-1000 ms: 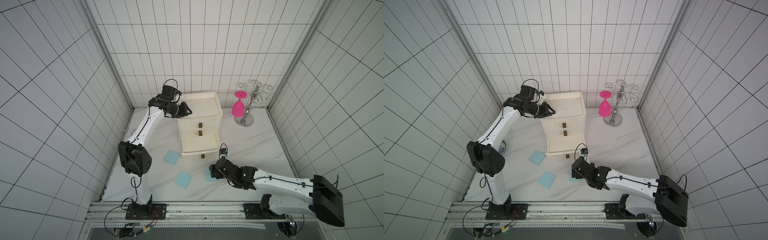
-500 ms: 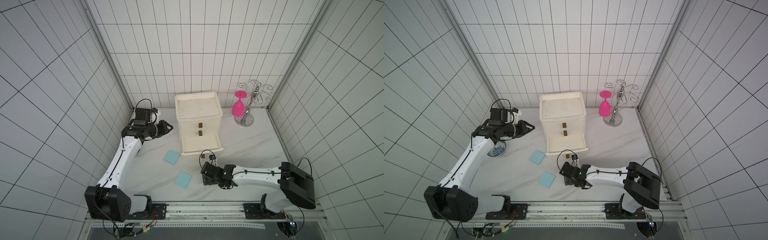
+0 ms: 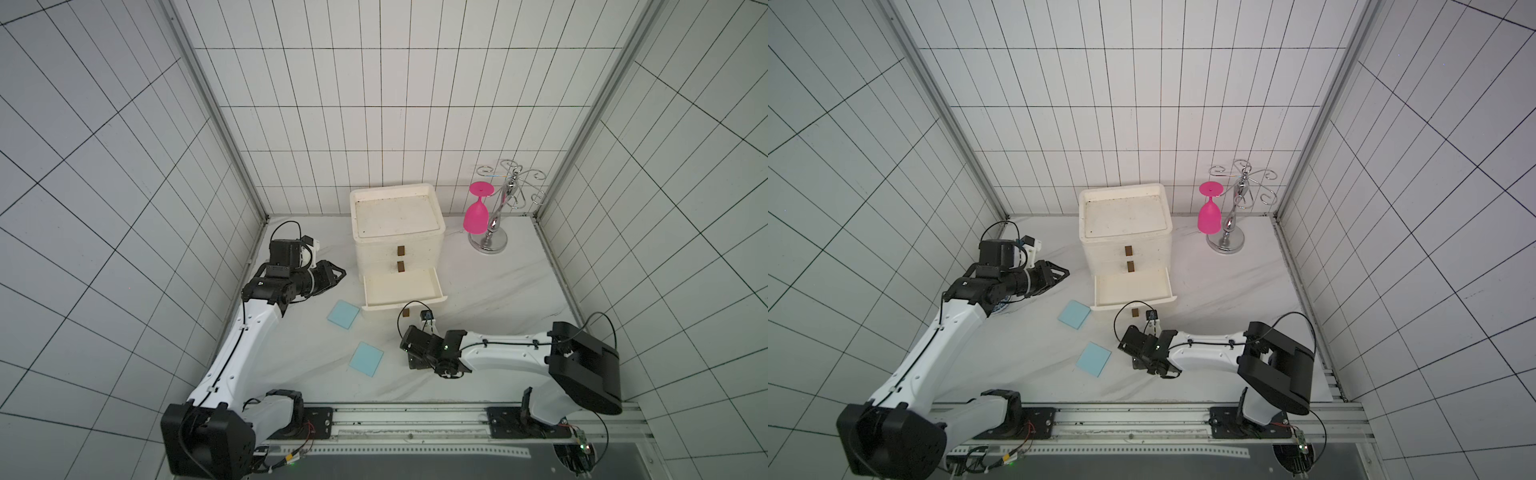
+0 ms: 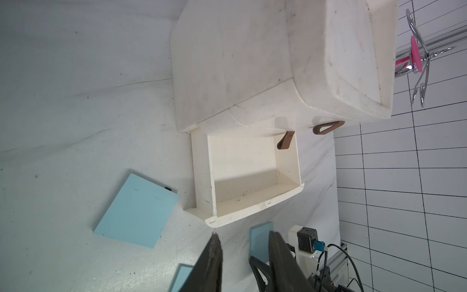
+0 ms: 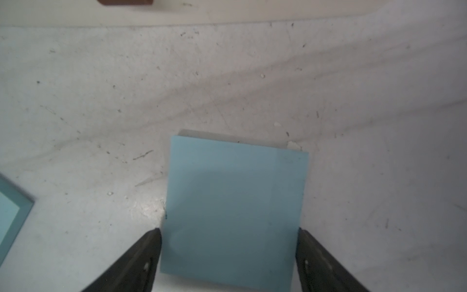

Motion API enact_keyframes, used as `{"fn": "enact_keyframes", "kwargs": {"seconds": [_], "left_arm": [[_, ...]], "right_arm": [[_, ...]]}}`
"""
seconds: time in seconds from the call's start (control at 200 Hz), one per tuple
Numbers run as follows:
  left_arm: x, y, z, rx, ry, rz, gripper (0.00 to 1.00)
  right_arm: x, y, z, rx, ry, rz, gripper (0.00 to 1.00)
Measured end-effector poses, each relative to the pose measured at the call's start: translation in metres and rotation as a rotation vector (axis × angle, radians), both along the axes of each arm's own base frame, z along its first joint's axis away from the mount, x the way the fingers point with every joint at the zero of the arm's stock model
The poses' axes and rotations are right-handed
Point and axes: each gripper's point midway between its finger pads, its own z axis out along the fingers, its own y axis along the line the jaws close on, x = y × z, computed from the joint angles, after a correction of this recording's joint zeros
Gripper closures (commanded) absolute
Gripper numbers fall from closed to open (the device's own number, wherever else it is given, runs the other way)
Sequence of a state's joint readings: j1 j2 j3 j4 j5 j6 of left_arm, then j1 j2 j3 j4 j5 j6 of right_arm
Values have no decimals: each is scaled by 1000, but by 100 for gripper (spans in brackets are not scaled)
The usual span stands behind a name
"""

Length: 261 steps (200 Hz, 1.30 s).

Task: Please put the sticky notes in the drawer by color
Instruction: Pick up the sticky notes from the center of the board.

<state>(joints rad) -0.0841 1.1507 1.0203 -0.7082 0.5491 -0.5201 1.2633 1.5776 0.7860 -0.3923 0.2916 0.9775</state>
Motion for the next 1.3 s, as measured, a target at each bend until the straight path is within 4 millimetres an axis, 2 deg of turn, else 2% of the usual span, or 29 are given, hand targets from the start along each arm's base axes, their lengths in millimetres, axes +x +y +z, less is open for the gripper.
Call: {"fn": "enact_keyframes", "kwargs": {"seconds": [0.17, 0.34, 0.465, 0.635, 0.745, 0.914, 1.059, 1.304], "left_arm": [[-5, -6, -8, -15, 28, -17, 66], [-15, -33, -8, -42, 34, -100, 66], [-25, -60, -9, -91, 54, -175, 65], [-37, -89, -4, -201, 87, -259, 65], [-44, -107, 2, -304, 109, -311, 64], [-61, -139, 3, -409, 165, -403, 62], [-74, -169, 12, -474, 189, -488, 60], [-83, -199, 28, -560, 191, -557, 59]], "right_arm": [[-1, -2, 2, 29, -9, -3, 32], [-3, -6, 18, 62, -24, 28, 31], [-1, -3, 50, 136, -77, 86, 31], [4, -6, 109, 270, -185, 153, 31], [10, -18, 146, 361, -265, 168, 31], [21, -39, 187, 468, -349, 155, 31], [26, -46, 194, 494, -356, 152, 31], [23, -36, 177, 461, -293, 204, 32]]}}
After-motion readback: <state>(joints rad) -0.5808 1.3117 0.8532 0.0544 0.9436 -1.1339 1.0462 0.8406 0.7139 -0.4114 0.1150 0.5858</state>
